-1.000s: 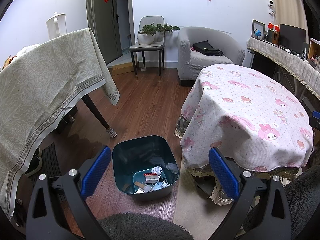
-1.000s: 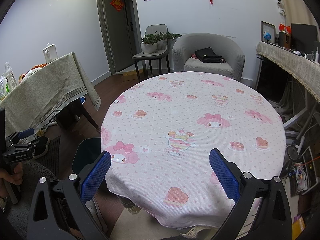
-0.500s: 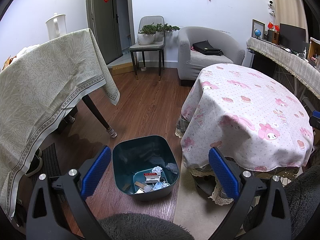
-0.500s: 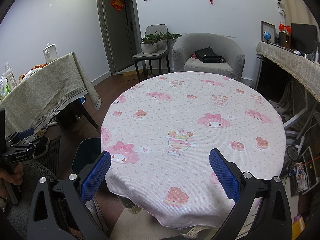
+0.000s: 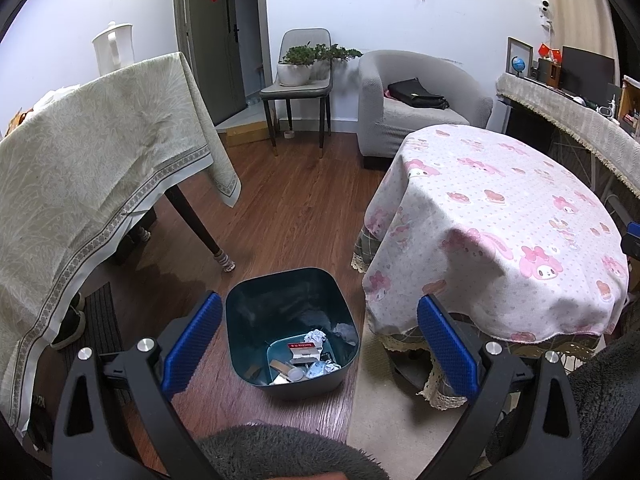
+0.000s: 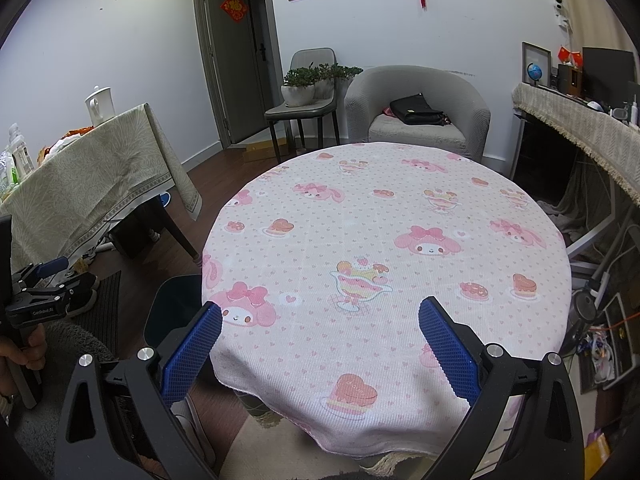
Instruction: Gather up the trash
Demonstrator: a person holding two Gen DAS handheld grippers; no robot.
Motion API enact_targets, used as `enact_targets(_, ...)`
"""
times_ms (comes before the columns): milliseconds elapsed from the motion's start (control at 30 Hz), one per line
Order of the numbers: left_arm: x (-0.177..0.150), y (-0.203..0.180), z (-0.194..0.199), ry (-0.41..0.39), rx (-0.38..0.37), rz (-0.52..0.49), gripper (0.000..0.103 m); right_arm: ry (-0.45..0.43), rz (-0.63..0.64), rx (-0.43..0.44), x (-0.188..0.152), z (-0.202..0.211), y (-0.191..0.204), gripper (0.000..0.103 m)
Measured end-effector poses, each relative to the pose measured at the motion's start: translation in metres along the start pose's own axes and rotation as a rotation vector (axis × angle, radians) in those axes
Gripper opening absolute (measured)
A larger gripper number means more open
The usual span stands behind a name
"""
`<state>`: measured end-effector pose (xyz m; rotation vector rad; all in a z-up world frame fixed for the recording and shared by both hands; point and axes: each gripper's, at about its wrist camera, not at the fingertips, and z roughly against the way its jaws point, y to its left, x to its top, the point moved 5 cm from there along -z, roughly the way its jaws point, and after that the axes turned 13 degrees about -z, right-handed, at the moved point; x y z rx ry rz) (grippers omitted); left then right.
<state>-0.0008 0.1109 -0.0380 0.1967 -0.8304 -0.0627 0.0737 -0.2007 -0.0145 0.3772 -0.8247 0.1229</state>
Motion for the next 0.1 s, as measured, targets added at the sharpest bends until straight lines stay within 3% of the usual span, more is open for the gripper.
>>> enact_targets(100,-0.0002,0.0008,0.0002,0.002,0.000,0.002,0.100,0.002,-0.001,0.001,-0.0001,-0.0002,0.0007,0.100)
